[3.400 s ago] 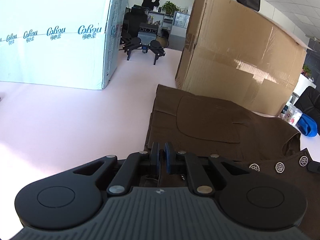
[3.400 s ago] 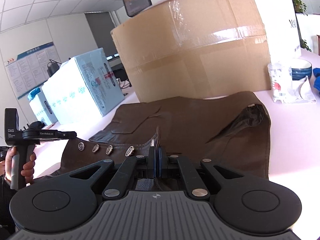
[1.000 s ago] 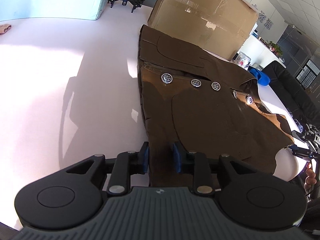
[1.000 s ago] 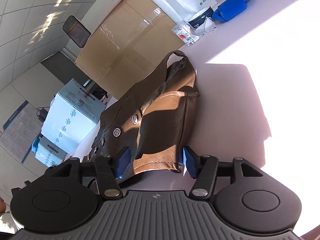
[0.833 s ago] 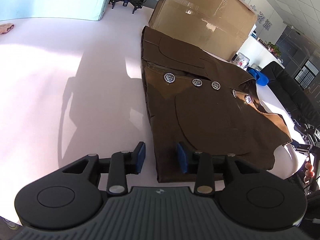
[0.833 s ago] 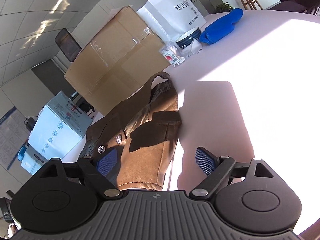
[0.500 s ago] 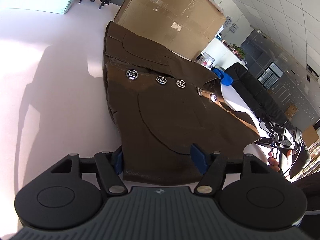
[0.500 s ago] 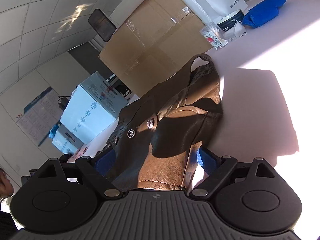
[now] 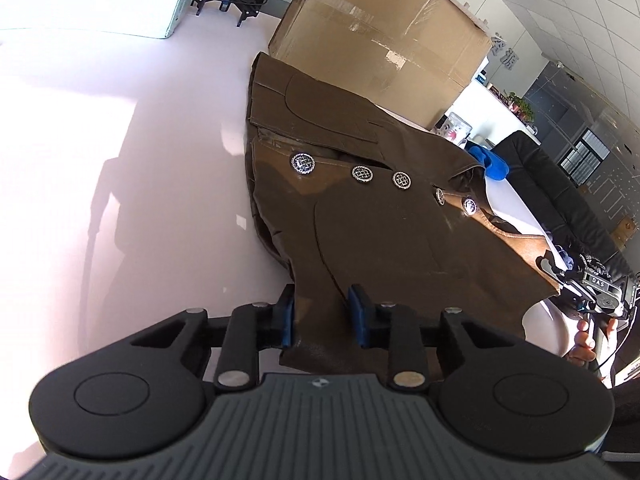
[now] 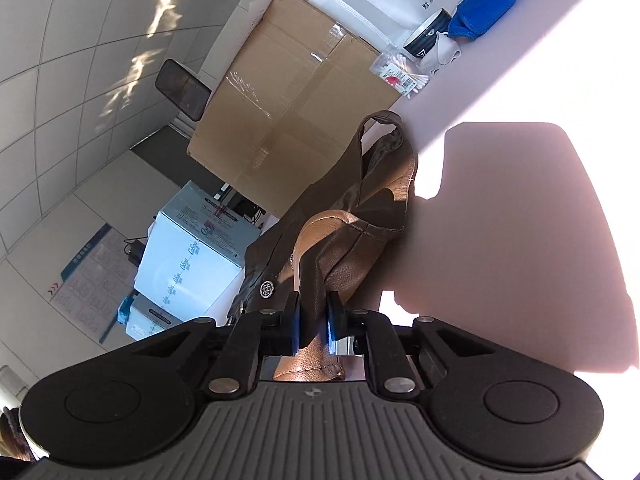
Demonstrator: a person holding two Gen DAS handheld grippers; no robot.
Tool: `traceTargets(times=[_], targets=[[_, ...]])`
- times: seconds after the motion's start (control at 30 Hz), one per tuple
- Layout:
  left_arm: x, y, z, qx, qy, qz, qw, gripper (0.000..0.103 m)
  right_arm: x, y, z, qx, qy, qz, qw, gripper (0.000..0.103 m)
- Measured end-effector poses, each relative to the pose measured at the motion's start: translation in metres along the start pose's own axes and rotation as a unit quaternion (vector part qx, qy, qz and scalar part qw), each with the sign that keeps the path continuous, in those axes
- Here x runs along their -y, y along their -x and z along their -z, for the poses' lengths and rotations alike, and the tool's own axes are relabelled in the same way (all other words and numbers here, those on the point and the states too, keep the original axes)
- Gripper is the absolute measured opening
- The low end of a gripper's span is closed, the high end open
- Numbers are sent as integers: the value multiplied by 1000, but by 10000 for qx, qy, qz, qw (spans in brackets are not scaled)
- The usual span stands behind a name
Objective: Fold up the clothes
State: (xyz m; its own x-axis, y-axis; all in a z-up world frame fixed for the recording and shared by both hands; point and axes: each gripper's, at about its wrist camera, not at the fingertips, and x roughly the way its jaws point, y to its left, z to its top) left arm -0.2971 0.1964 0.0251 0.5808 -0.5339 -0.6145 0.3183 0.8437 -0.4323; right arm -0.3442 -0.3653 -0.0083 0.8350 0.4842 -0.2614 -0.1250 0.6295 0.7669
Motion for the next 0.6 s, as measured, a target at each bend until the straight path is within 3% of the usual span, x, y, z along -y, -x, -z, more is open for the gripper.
traceTargets(times=[0.23, 0.6], targets=[[6, 20, 3, 76, -13, -296, 9995, 22, -20, 12, -4, -90, 268, 312, 9991, 12], [-3, 13, -4, -4, 395, -175, 9991, 18, -20, 15, -2, -86, 208, 354, 9991, 11]])
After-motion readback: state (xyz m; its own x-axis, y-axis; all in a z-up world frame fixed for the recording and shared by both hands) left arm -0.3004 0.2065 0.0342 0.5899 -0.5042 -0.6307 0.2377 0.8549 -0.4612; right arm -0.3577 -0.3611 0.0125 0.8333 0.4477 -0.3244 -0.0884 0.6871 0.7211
